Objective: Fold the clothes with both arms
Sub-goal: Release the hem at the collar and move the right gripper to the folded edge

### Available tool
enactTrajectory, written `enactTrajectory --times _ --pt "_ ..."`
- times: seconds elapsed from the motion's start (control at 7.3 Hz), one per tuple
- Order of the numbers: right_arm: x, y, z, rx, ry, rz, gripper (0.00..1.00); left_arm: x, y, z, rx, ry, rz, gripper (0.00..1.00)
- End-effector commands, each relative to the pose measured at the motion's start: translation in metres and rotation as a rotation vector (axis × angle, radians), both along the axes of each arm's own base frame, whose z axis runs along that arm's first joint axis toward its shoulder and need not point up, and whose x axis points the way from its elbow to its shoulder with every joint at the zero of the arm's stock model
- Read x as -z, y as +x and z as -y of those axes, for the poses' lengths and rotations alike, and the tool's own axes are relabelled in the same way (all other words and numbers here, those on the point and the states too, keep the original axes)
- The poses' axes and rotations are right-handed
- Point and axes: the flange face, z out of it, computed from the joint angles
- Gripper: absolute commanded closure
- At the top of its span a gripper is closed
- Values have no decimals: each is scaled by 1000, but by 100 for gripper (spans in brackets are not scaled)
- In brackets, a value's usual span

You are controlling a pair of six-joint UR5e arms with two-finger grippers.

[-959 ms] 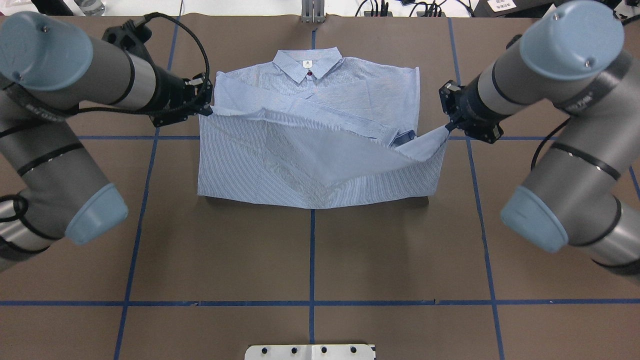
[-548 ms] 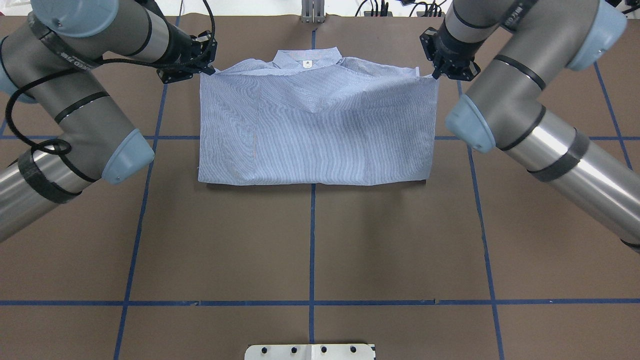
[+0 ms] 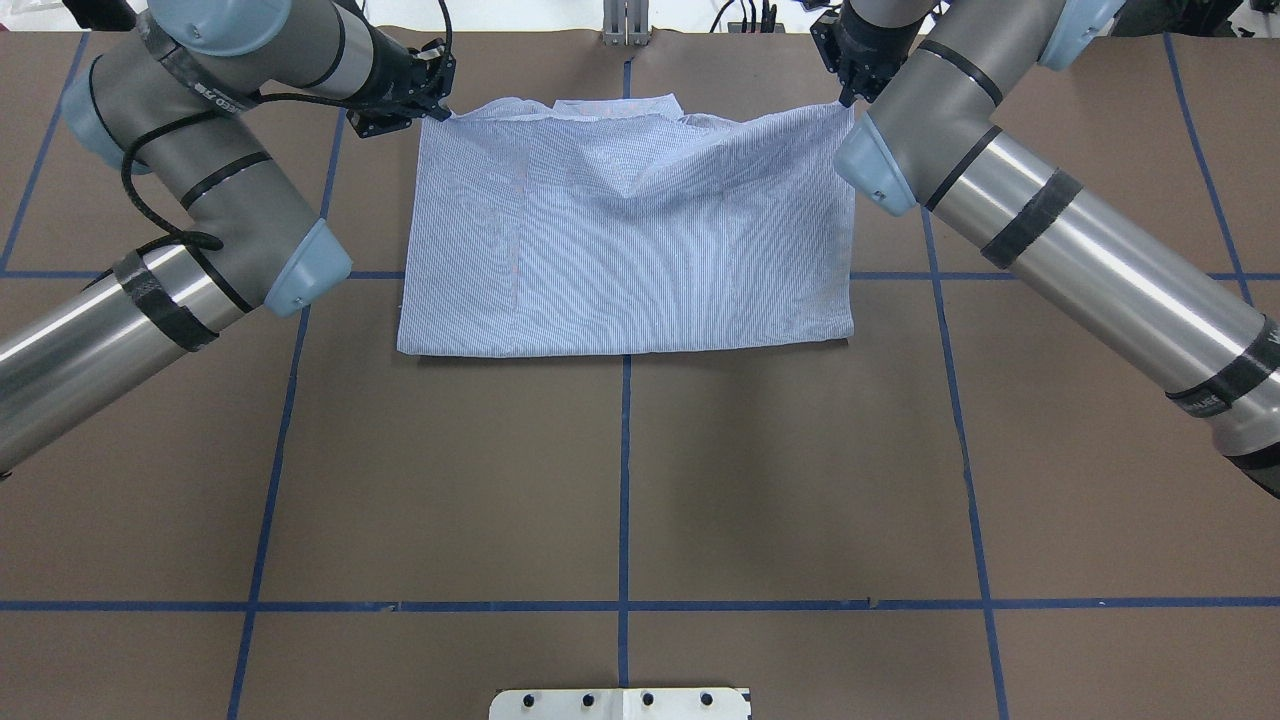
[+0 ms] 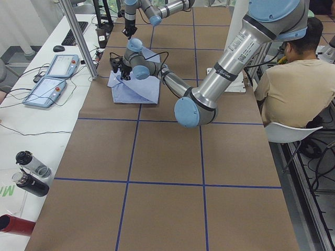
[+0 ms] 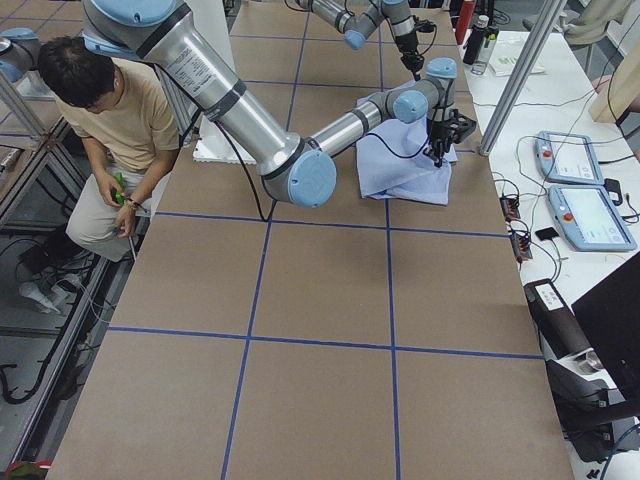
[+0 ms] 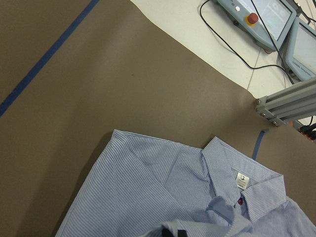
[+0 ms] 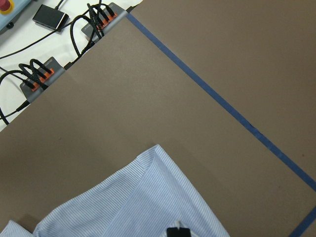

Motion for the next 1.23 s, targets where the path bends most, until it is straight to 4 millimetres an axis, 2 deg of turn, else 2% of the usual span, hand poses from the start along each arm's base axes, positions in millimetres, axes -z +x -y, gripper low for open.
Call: enactTrajectory --times 0.0,0.14,0.27,0.41,0.55,0.69,0.82,0.96,1.1 --pt "-36 -28 8 54 19 -20 100 -26 19 28 27 27 2 100" --pt "-43 -38 5 80 29 -30 100 -51 25 37 33 30 6 100" --pt "-50 -41 5 93 28 -38 100 -64 29 42 44 37 27 99" --pt "-62 -49 7 97 41 -28 96 -70 39 39 17 61 58 54" --pt "-64 -50 8 97 46 -24 78 -76 39 40 12 62 71 50" --pt "-58 -48 10 94 52 -20 51 -75 39 40 10 67 72 44" --pt "-45 -40 14 76 67 -5 33 -72 35 41 11 78 70 44" --pt "-23 -19 16 51 94 29 27 -61 25 38 12 93 58 44" --pt "-34 -8 -13 52 119 50 21 -55 15 30 15 110 43 44"
